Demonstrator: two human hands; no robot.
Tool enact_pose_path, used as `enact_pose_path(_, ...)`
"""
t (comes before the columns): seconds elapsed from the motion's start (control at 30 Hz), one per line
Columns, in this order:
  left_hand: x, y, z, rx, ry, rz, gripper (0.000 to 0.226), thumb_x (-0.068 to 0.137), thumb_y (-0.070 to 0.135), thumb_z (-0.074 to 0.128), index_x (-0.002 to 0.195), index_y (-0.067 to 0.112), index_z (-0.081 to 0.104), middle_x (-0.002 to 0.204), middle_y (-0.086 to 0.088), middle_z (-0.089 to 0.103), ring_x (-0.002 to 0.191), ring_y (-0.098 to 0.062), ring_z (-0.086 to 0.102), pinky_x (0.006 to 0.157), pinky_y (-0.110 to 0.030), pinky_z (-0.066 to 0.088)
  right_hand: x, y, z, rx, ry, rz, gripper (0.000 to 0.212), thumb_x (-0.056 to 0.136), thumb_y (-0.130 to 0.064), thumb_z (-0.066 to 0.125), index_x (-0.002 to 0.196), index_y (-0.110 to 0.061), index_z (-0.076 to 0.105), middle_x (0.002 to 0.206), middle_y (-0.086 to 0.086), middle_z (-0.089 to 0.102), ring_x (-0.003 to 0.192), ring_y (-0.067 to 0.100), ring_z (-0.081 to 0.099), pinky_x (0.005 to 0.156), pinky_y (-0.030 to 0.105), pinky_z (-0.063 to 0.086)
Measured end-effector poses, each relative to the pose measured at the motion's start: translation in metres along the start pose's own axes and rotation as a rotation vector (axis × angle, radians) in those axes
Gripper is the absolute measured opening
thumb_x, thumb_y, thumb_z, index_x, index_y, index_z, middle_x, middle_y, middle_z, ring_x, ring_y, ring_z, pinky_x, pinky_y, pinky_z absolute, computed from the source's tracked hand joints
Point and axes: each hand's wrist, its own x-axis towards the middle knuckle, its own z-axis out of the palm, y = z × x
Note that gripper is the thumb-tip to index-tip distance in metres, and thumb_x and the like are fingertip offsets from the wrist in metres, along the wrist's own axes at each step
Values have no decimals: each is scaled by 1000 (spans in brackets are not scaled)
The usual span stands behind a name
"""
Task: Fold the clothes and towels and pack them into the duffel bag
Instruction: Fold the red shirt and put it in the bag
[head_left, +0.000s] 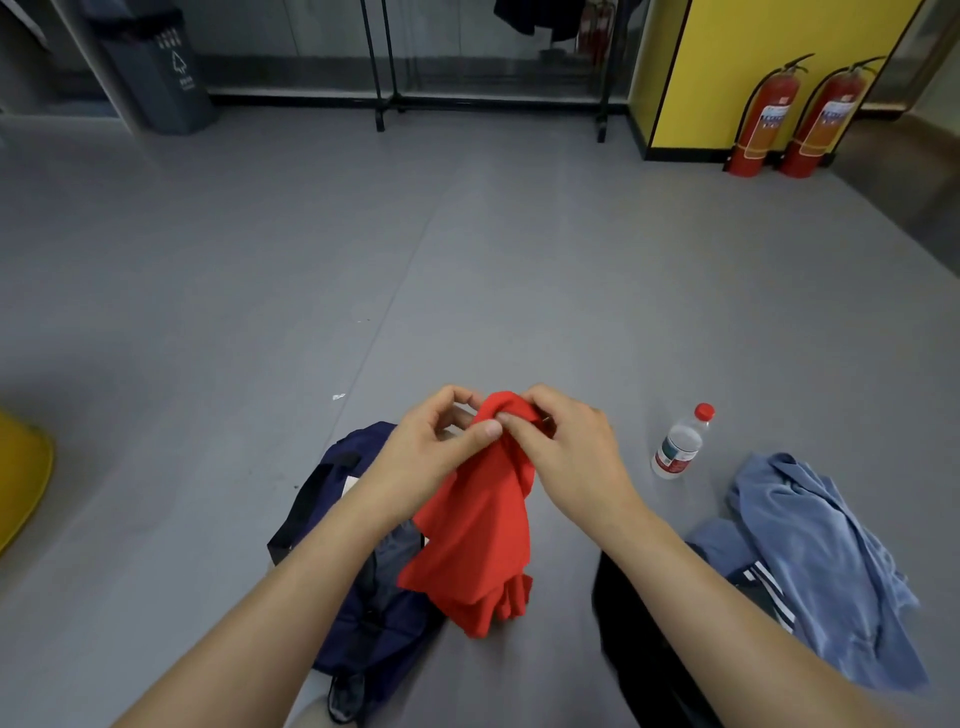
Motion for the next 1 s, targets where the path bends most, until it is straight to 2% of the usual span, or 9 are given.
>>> enact_pose_path(0.17, -9, -10, -3, 260, -56, 7, 16, 84, 39, 68, 95, 28, 68, 86, 2, 68, 79, -21, 63, 85, -53, 54, 1, 0, -4, 52, 3, 17, 20, 92, -35, 64, 79, -22, 59, 66, -10, 58, 65, 12, 53, 65, 37, 45)
enact_pose_path(0.3, -10, -7, -8, 266, 33, 70, 24, 89, 47, 59, 97, 26, 70, 79, -5, 64, 71, -16, 58, 76, -52, 51, 6, 3, -4, -44, -79, 41, 9, 89, -36, 64, 91, -29, 59, 84, -15, 65, 79, 8, 60, 77, 36, 49)
enact_pose_path(0.43, -9, -4, -4, 363, 100, 131, 12, 97, 36, 62, 95, 30, 72, 83, 6, 71, 79, -12, 66, 79, -44, 53, 2, -1, -3, -23, -318, -28, 49, 84, -34, 61, 131, -42, 50, 128, -19, 58, 105, 1, 60, 95, 33, 51)
enact_pose_path(0.5, -8, -3, -1, 360, 152, 140, 11, 96, 35, 63, 93, 31, 73, 87, 10, 73, 84, -11, 67, 82, -43, 53, -1, -4, 1, -79, -331, -94, 49, 84, -40, 61, 132, -40, 51, 124, -18, 62, 107, 3, 61, 95, 33, 50)
enact_pose_path(0.63, -7, -1, 3, 312, 200, 121, 10, 94, 38, 64, 94, 34, 73, 87, 8, 74, 84, -13, 68, 82, -45, 54, 2, -6, 3, -153, -259, -74, 37, 84, -62, 59, 106, -33, 61, 94, -13, 68, 87, 10, 62, 81, 38, 51)
enact_pose_path(0.73, -7, 1, 5, 298, 223, 125, 3, 93, 36, 69, 95, 34, 71, 84, 6, 71, 78, -18, 65, 77, -46, 53, 3, -3, 3, -189, -180, -80, 26, 92, -51, 56, 89, -26, 58, 75, -9, 62, 73, 15, 57, 72, 41, 49)
enact_pose_path(0.83, -8, -1, 3, 298, 105, 33, 21, 87, 41, 74, 104, 35, 64, 88, 6, 68, 75, -21, 62, 75, -45, 51, 3, -3, 1, -108, -73, -51, 19, 93, -43, 58, 80, -30, 55, 66, -13, 55, 65, 10, 51, 68, 36, 45)
enact_pose_path(0.9, -10, -4, -1, 394, 12, -27, 23, 86, 45, 71, 103, 32, 62, 88, 5, 68, 79, -18, 64, 78, -45, 54, 6, -3, -3, -24, -2, -13, 18, 94, -41, 59, 84, -27, 61, 68, -14, 59, 68, 10, 54, 70, 36, 46)
enact_pose_path(1.0, -8, -7, -10, 479, 54, -19, 20, 91, 42, 64, 88, 22, 63, 76, -1, 64, 73, -20, 61, 75, -50, 52, 10, 1, -7, -36, 10, 9, 16, 97, -38, 57, 94, -24, 65, 78, -11, 66, 77, 15, 59, 77, 40, 48)
